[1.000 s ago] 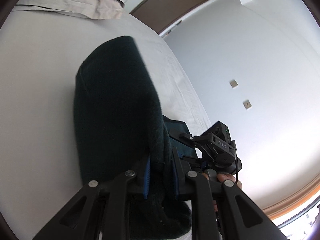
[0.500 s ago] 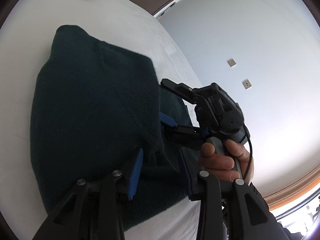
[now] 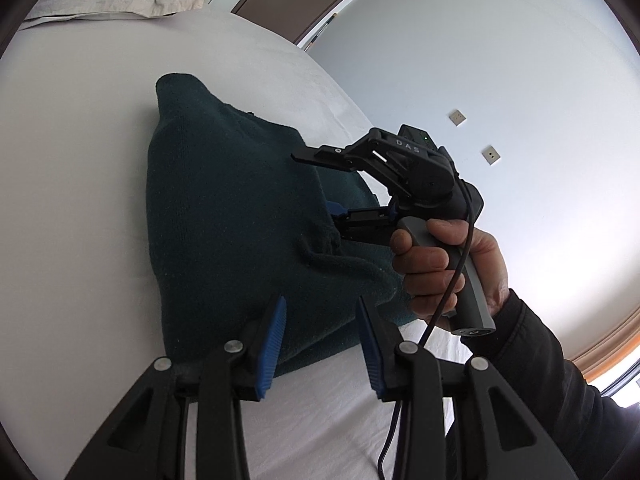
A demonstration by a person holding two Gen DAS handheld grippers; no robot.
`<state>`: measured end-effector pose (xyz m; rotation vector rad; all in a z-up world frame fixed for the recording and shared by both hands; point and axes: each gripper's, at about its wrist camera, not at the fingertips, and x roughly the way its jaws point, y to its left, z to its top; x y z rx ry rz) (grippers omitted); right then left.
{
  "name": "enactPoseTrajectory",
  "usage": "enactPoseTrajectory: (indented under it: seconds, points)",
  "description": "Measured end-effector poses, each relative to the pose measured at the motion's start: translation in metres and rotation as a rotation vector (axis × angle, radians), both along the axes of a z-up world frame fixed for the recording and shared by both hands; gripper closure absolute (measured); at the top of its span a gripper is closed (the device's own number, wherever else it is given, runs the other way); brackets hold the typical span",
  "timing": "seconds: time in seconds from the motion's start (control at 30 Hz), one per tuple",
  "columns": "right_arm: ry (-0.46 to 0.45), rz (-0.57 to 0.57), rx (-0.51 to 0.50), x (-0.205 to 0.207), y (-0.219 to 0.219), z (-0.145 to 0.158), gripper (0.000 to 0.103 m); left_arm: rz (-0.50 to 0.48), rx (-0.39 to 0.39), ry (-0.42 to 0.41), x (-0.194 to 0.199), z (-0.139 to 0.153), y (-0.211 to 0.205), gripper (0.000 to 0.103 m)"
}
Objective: Fold small clothes
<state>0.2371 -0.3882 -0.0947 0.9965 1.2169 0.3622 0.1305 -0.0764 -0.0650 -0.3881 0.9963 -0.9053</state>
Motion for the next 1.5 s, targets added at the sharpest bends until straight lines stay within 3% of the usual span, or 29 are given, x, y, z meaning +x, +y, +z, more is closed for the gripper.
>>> enactPoseTrajectory:
  seconds: [0.07,0.17,0.2,0.3,0.47,0.77,1.03,1.2,1.4,1.47,1.5]
  points:
    - [-0.004,0.037,-0.033,0.002,0.012,0.003,0.049,0.004,-0.005,-0.012,-0.004,-0.002,0.001,0.065]
    - [0.000,0.108,-0.108,0.003,0.034,0.008,0.073,0.003,-0.008,-0.027,-0.008,-0.003,-0.017,0.065]
    - [0.002,0.124,-0.133,0.003,0.039,0.009,0.087,0.004,-0.003,-0.029,-0.007,-0.004,-0.017,0.065]
    - [-0.018,0.122,-0.175,-0.002,0.036,0.015,0.091,0.007,0.007,-0.030,-0.005,-0.002,-0.029,0.065]
    - [-0.038,0.093,-0.193,-0.017,0.002,0.031,0.092,0.026,0.000,-0.040,-0.001,0.008,-0.029,0.065]
    - [-0.019,-0.015,-0.242,-0.048,-0.104,0.052,0.092,-0.006,0.008,-0.072,0.003,0.019,-0.044,0.062]
    - [-0.025,-0.107,-0.203,-0.068,-0.159,0.034,0.092,-0.063,0.052,-0.124,0.008,0.030,-0.064,0.062]
    - [-0.013,-0.107,-0.215,-0.063,-0.164,0.011,0.092,-0.062,0.093,-0.134,0.023,0.026,-0.082,0.057]
    - [-0.055,-0.179,-0.125,-0.093,-0.170,0.019,0.086,-0.059,0.151,-0.112,0.024,0.006,-0.092,0.056]
    - [-0.066,-0.181,-0.115,-0.108,-0.170,0.028,0.077,-0.062,0.158,-0.107,0.025,0.001,-0.092,0.055]
    - [-0.074,-0.180,-0.113,-0.116,-0.168,0.032,0.067,-0.064,0.161,-0.103,0.025,-0.001,-0.093,0.055]
